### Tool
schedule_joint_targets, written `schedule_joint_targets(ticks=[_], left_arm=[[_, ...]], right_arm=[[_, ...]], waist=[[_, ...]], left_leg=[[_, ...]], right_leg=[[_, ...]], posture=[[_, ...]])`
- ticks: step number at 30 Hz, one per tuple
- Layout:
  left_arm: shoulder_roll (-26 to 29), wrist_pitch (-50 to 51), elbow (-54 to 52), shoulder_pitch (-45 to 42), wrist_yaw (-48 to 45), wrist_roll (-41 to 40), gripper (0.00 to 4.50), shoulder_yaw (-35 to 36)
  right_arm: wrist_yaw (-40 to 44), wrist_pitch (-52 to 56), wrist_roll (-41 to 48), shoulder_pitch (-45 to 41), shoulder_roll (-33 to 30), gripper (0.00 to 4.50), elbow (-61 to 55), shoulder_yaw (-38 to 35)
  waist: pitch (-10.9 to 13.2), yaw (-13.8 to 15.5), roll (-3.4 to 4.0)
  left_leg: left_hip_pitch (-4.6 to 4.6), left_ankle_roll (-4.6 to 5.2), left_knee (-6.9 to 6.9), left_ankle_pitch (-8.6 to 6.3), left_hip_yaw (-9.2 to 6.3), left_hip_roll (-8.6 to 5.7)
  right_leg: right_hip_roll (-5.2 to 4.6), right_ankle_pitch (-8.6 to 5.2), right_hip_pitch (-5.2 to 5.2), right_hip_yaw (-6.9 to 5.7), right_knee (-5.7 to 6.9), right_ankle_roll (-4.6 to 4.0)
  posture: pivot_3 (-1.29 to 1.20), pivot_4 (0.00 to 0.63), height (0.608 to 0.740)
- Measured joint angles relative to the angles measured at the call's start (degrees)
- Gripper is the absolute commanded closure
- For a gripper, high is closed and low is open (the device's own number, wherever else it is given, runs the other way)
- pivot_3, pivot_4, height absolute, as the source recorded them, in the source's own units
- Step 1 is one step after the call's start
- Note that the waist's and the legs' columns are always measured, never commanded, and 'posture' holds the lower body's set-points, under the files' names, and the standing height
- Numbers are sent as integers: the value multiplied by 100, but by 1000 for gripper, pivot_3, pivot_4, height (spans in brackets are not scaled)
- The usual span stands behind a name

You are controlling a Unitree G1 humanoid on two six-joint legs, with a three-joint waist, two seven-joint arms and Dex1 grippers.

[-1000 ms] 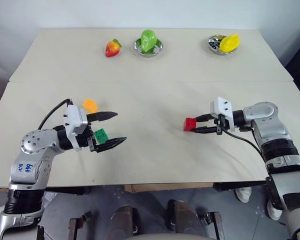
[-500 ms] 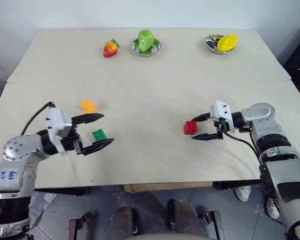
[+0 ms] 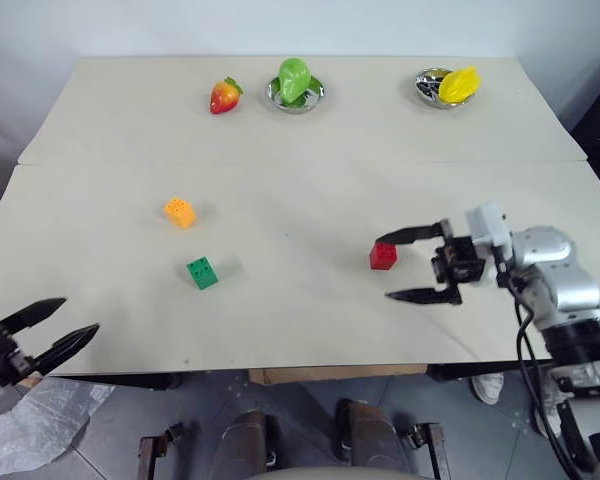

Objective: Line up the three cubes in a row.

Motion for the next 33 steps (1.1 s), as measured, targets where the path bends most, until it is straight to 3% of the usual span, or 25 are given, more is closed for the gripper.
schedule_joint_targets(ticks=[7, 15, 20, 24, 31, 33], left_arm=[[-79, -516, -283, -169, -29, 213, 0, -515], [-401, -454, -738, -1770, 420, 554, 0, -1988], [-627, -457, -533, -2227, 573, 847, 0, -2643], [-893, -800, -70, -2564, 862, 1161, 790, -2899], [-1028, -764, 51, -2866, 671, 1127, 2974, -3147], [-1006, -474, -2, -3112, 369, 968, 3022, -3318]], right_arm=[[-35, -161, -261, 425, 214, 42, -343, -260], [-76, -57, -371, 1019, -319, 42, -421, -954], [-150, 2, -473, 1410, -368, 42, -456, -1090], [-279, 35, -499, 1503, -365, 0, -632, -1240], [-566, 28, -516, 1960, -352, 0, -752, -1554], [-633, 23, -520, 2089, -359, 0, -757, -1684]], waist=[[-3, 42, -6], [-6, 119, -10], [-6, 60, -10], [-6, 64, -11], [-9, 157, -18], [-8, 176, -19]], left_leg=[[-1, 0, -1, -9, -1, -8], [-1, 1, 0, -10, 9, -7], [4, 1, 0, -10, 29, -16], [4, 2, 10, -8, 28, -14], [2, 4, 15, -7, 22, -12], [1, 6, 18, -6, 19, -12]], right_leg=[[-13, 1, -4, 1, 1, -2], [3, 2, -3, -1, 4, -1], [14, 2, -5, -11, 1, -1], [16, 2, -4, -11, 5, -1], [10, 3, 0, -11, 8, 1], [10, 3, 2, -11, 9, 1]], posture=[[0, 150, 740], [0, 150, 740], [0, 150, 740], [0, 150, 740], [0, 150, 740], [0, 150, 740]])
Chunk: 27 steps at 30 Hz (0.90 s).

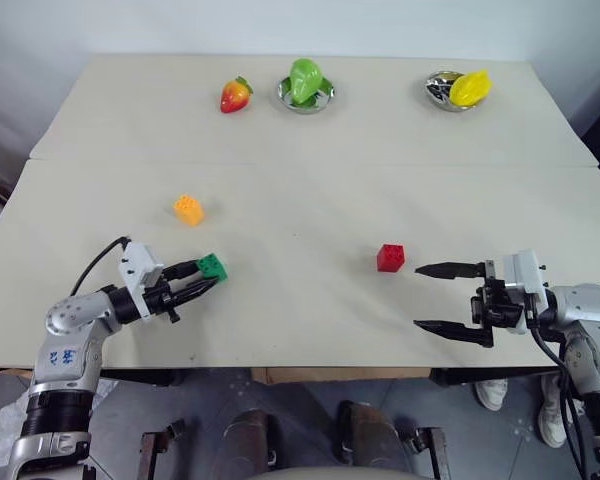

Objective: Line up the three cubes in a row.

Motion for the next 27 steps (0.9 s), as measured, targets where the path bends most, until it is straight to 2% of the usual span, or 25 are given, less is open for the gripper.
schedule_joint_targets(ticks=[3, 6, 11, 16, 24, 27], left_arm=[[-68, 234, 102, -961, -353, -23, 3022, -418], [-449, 29, 648, -2222, -648, 241, 3022, -930], [-1495, -675, 2754, -3664, -806, 1108, 3022, -1848], [-2042, -1449, 4343, -4205, -769, 1707, 3022, -2137], [-2510, -1940, 5171, -4492, -497, 2010, 3022, -2070], [-2518, -2002, 5250, -4552, -602, 2063, 3022, -2042]], right_arm=[[-109, 2, -37, 268, -51, 0, 3, -218], [-247, 6, -42, 465, -53, 0, -36, -426], [-463, -3, -48, 847, -17, 0, -174, -672], [-716, -2, -41, 1033, 88, 0, -483, -737], [-988, -3, -40, 1174, 311, 0, -682, -828], [-1016, 5, -39, 1174, 312, 0, -703, -828]], waist=[[3, 113, -5], [1, 128, -6], [1, 89, -13], [7, 15, -22], [9, 118, -26], [9, 111, -26]], left_leg=[[-6, 3, 15, 3, -2, -12], [0, 7, 17, 6, 5, -24], [-4, 8, -2, 6, 39, -26], [-8, 6, -13, 7, 48, -14], [-15, 10, 3, 8, 38, -16], [-16, 10, 2, 8, 36, -16]], right_leg=[[4, 3, 9, -9, 0, 5], [4, 8, 25, -9, -11, 14], [16, 9, 22, -12, -38, 18], [25, 9, 13, -11, -53, 19], [21, 15, 18, -9, -54, 28], [21, 15, 16, -10, -54, 28]], posture=[[0, 150, 740], [0, 150, 740], [0, 150, 740], [0, 150, 740], [0, 150, 740], [0, 150, 740]])
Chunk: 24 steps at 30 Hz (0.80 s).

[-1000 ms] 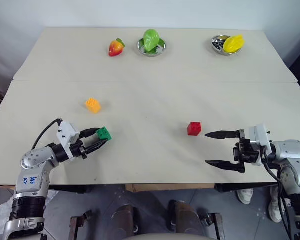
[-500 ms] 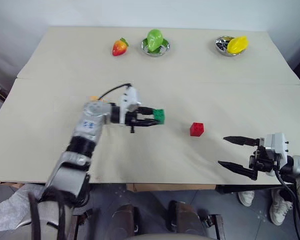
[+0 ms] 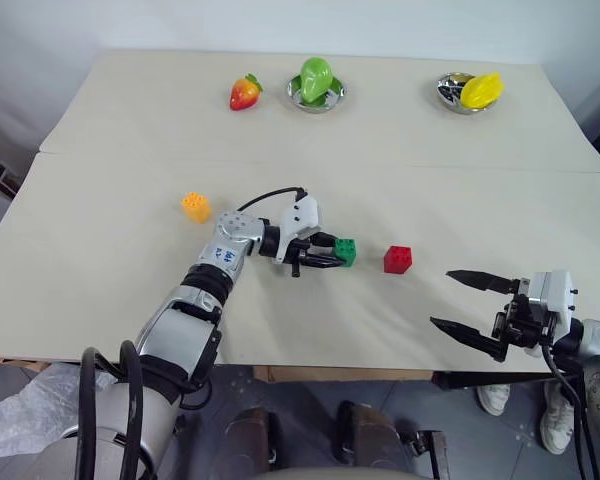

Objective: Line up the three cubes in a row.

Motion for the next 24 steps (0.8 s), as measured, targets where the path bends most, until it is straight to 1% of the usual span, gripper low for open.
schedule_joint_targets(ticks=[2, 4, 6, 9, 10, 13, 16, 19, 21, 22, 24], left_arm=[[-1, -10, -1, -7, -142, 1, 2289, 32], [11, -5, -16, -6, -388, -18, 1765, 93], [58, -58, -41, -6, -419, -20, 1155, 168], [333, -118, -321, 106, -467, -233, 210, 516], [406, -119, -417, 139, -494, -312, 13, 621], [967, -256, -1494, 752, -816, -765, 13, 1035], [1509, -49, -2858, 1810, -715, -1193, 13, 1484], [1862, 414, -4047, 2964, -171, -1535, 13, 2082], [2128, 660, -4948, 4260, 378, -1753, 13, 2828], [2171, 784, -5090, 4703, 568, -1791, 13, 3062], [2114, 1016, -5351, 5359, 1012, -1952, 13, 3456]], right_arm=[[-14, 0, -1, -1, 2, 0, 0, 0], [-16, -1, -2, -18, 34, 0, 2, 1], [-9, -9, -2, -69, 105, 0, 21, 34], [44, -108, -25, -307, 266, 0, 168, 222], [44, -120, -34, -348, 307, 0, 195, 248], [17, -138, -86, -663, 516, 0, 347, 451], [-126, -123, -86, -894, 762, 0, 388, 586], [-307, -236, -143, -1198, 1036, 0, 392, 710], [-360, -248, -150, -1527, 1290, 0, 345, 930], [-366, -263, -150, -1552, 1324, 0, 339, 961], [-380, -241, -149, -1627, 1353, 0, 347, 1055]], waist=[[0, -6, 0], [0, -10, 0], [0, -14, 0], [0, -41, 0], [0, -52, 0], [-2, -155, 3], [-3, -195, 6], [-2, -197, 5], [-4, -291, 8], [-3, -304, 8], [1, -198, 2]], left_leg=[[0, 0, -1, 0, 0, 0], [-1, 0, 0, 0, 0, 0], [-1, 0, 0, 0, 0, 1], [1, 0, 0, 0, -21, 5], [0, 0, 0, 0, -35, 5], [7, -1, -2, 0, -42, 8], [12, -1, -3, 0, -46, 10], [13, -1, -1, 0, -53, 21], [27, -1, -7, 0, -57, 24], [26, -1, -9, 0, -60, 21], [14, 1, 4, 0, -79, 17]], right_leg=[[0, 0, 0, -1, 0, 0], [1, 0, -1, -1, 0, 0], [1, 0, 0, -1, 0, 0], [1, 0, -4, 2, 5, 0], [1, 0, -4, 1, 7, 0], [0, -3, -5, 1, 15, -5], [-1, -5, -5, -4, 22, -8], [-15, -5, -5, -3, 33, -8], [-22, -5, 0, 4, 36, -9], [-24, -6, -1, 3, 40, -10], [-30, -6, 3, -11, 41, -10]], posture=[[0, 150, 740], [0, 150, 740], [0, 150, 740], [0, 150, 740], [0, 150, 740], [0, 150, 740], [0, 150, 740], [0, 150, 740], [0, 150, 740], [0, 150, 740], [0, 150, 740]])
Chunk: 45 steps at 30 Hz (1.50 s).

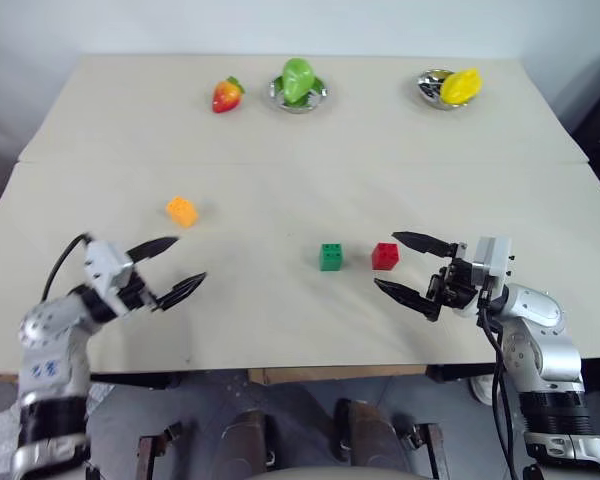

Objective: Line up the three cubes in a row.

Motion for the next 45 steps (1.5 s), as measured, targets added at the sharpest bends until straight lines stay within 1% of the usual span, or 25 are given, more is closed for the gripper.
schedule_joint_targets(ticks=[2, 5, 6, 9, 11, 14, 17, 20, 24, 27, 30, 33, 35, 38, 42, 45], left_arm=[[-147, 11, -258, 471, 461, -106, 13, 415], [-462, -153, -328, 1131, 1230, -117, 13, 1075], [-540, -171, -338, 1297, 1386, -123, 13, 1195], [-598, -91, -513, 1612, 1520, -228, 13, 1221], [-557, 86, -779, 1502, 1513, -352, 13, 1071], [-348, 372, -828, 1003, 1580, -376, 13, 731], [-46, 609, -311, 4, 1613, -183, 13, 265], [140, 572, 602, -960, 1613, 157, 13, -164], [119, 280, 1829, -1921, 1615, 493, 13, -530], [61, -12, 2854, -2699, 1763, 787, 13, -774], [-13, -263, 3497, -3162, 1935, 886, 620, -804], [-77, -458, 3750, -3257, 1835, 915, 1511, -878], [-83, -468, 3779, -3207, 1670, 928, 2170, -990], [-35, -481, 3772, -3188, 1423, 931, 3003, -1080], [233, -428, 3772, -3207, 757, 904, 2983, -1159], [255, -299, 3602, -3282, -372, 660, 2983, -1319]], right_arm=[[7, 11, 4, -201, 75, 0, -19, 123], [47, 71, 30, -480, 99, 0, -78, 224], [67, 100, 33, -520, 85, 0, -86, 228], [139, 146, 32, -573, 59, 0, -88, 249], [203, 165, 27, -561, -14, 0, -88, 254], [245, 246, 26, -494, -121, 0, -106, 243], [252, 324, 19, -373, -212, 0, -149, 241], [241, 415, 15, -332, -254, 0, -249, 294], [137, 491, 9, -211, -272, 0, -371, 302], [22, 532, 11, -52, -284, 0, -580, 290], [-78, 566, 12, 105, -288, 0, -765, 288], [-179, 632, 14, 190, -289, 0, -878, 282], [-223, 637, 15, 245, -289, 0, -934, 277], [-279, 643, 17, 330, -310, 0, -1011, 223], [-317, 662, 30, 535, -485, 0, -1155, 71], [-337, 687, 95, 689, -596, 0, -1194, -104]], waist=[[-1, 61, -1], [-3, 27, -1], [-4, 31, -3], [-5, 86, -6], [-5, 129, -6], [-7, 141, -7], [-8, 151, -6], [-9, 106, -5], [-9, 17, -7], [-8, 31, -9], [-8, 26, -10], [-8, 20, -10], [-8, 26, -10], [-8, 29, -10], [-8, 42, -11], [-8, 69, -11]], left_leg=[[3, 3, 7, 1, -3, -5], [9, 2, 3, -2, 2, -3], [8, 0, -1, -3, 1, 0], [5, -2, -3, -4, -3, -2], [5, -2, -2, -3, -1, -6], [7, -2, -3, -3, 4, -2], [7, -3, -4, -2, 14, -2], [9, -3, -9, -3, 27, -11], [4, -7, -15, -5, 43, -18], [1, -7, -16, -5, 44, -16], [1, -7, -15, -5, 45, -17], [3, -7, -16, -5, 46, -16], [2, -7, -15, -5, 46, -16], [2, -7, -13, -5, 46, -15], [1, -7, -13, -5, 49, -16], [-2, -7, -8, -5, 82, -17]], right_leg=[[-8, 4, 7, 3, 0, -1], [-10, 5, 4, 11, 1, -2], [-7, 4, 2, 7, 1, -4], [-8, 1, -1, -1, 5, -9], [-12, 2, 0, 1, 5, -10], [-6, 3, -1, 3, 6, -12], [1, 3, -6, 3, 10, -12], [6, 3, -11, 2, 10, -12], [8, 3, -20, -41, 3, -12], [9, 2, -21, -61, 0, -13], [8, 2, -20, -59, -1, -13], [9, 2, -20, -59, -1, -13], [9, 2, -20, -60, 0, -13], [8, 2, -20, -58, 0, -13], [8, 2, -20, -60, 1, -13], [8, 2, -17, -62, 1, -13]], posture=[[0, 150, 740], [0, 150, 740], [0, 150, 740], [0, 150, 740], [0, 150, 740], [0, 150, 740], [0, 150, 740], [0, 150, 740], [0, 150, 740], [0, 150, 740], [0, 150, 740], [0, 150, 740], [0, 150, 740], [0, 150, 740], [0, 150, 740], [0, 150, 740]])
